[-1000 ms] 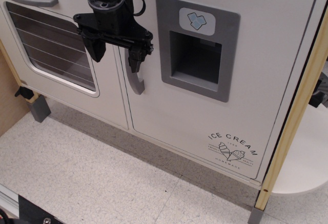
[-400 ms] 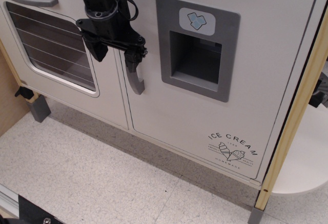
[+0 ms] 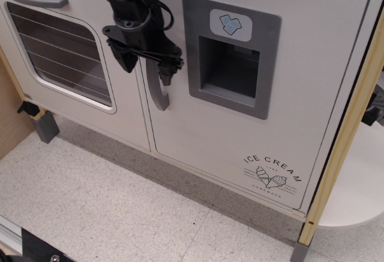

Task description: Open fridge

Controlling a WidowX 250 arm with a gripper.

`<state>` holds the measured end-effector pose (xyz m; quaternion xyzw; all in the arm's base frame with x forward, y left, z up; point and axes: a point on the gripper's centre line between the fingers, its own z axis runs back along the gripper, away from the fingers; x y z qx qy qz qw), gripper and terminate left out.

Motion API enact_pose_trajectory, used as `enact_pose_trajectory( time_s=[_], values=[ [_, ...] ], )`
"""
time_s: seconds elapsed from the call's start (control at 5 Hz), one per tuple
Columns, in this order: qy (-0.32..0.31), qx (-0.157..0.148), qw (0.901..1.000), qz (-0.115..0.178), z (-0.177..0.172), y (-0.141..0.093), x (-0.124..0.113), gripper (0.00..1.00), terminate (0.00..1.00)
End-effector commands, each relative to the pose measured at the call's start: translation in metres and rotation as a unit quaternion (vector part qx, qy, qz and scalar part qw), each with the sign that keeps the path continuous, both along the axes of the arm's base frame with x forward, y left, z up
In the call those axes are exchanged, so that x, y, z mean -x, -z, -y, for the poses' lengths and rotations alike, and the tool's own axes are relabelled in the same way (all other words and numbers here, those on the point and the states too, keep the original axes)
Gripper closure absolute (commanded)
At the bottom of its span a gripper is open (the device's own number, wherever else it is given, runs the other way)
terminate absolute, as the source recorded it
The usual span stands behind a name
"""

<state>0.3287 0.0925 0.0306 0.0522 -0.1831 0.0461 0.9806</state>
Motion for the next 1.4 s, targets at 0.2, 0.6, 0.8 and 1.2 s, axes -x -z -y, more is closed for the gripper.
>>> enact_pose_trajectory(
  time_s=[0.2,0.6,0.8,1.2],
  values=[
    [0.016,0.014,0.9977,0.064,-0.005,-0.013,-0.014,1.00,0.00],
    [0.044,0.035,0.9972,0.049,0.000,-0.032,0.035,1.00,0.00],
    [0.040,0.036,0.9982,0.028,0.004,-0.041,0.054,1.00,0.00],
    [0.021,0.064,0.9973,-0.027,-0.008,-0.066,0.085,0.00,0.00]
  ],
)
